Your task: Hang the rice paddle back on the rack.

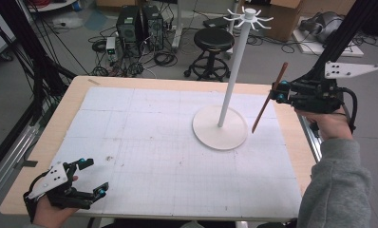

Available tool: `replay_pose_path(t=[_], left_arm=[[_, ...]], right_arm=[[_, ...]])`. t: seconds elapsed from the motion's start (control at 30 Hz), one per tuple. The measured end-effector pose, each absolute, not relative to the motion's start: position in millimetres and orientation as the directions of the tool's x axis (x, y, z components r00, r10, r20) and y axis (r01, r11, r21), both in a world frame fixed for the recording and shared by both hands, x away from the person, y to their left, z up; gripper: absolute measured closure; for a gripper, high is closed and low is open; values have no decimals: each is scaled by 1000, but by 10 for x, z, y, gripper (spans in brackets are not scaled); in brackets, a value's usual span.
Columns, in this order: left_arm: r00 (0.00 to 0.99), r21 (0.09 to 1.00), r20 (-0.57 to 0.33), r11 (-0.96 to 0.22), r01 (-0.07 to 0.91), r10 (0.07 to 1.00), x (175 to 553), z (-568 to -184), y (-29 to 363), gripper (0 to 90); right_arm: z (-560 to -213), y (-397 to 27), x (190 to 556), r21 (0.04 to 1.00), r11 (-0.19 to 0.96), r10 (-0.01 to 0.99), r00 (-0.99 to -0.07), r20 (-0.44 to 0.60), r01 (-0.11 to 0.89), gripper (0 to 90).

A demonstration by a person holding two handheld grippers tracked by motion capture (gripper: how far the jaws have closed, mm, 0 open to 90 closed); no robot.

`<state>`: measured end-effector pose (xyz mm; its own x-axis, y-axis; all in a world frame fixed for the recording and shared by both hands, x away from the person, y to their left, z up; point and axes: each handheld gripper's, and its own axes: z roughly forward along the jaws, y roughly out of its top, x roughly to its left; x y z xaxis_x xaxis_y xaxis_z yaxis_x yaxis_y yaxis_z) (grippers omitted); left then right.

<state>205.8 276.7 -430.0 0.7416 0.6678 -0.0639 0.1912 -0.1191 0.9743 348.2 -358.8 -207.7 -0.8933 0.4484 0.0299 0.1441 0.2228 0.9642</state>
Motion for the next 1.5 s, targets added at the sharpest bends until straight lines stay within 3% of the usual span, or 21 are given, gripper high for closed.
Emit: replay_pose_path(t=[0.93, 1.5], left_arm=[[719, 973, -65, -114, 199, 692, 1925, -4301, 2816, 18], [716, 973, -63, -116, 199, 695, 1916, -4297, 2858, 18]], right_arm=[[-1712, -3337, 3942, 968, 208, 566, -824, 0, 143, 644], [-1577, -3282, 3987, 972, 193, 593, -805, -8, 132, 644]])
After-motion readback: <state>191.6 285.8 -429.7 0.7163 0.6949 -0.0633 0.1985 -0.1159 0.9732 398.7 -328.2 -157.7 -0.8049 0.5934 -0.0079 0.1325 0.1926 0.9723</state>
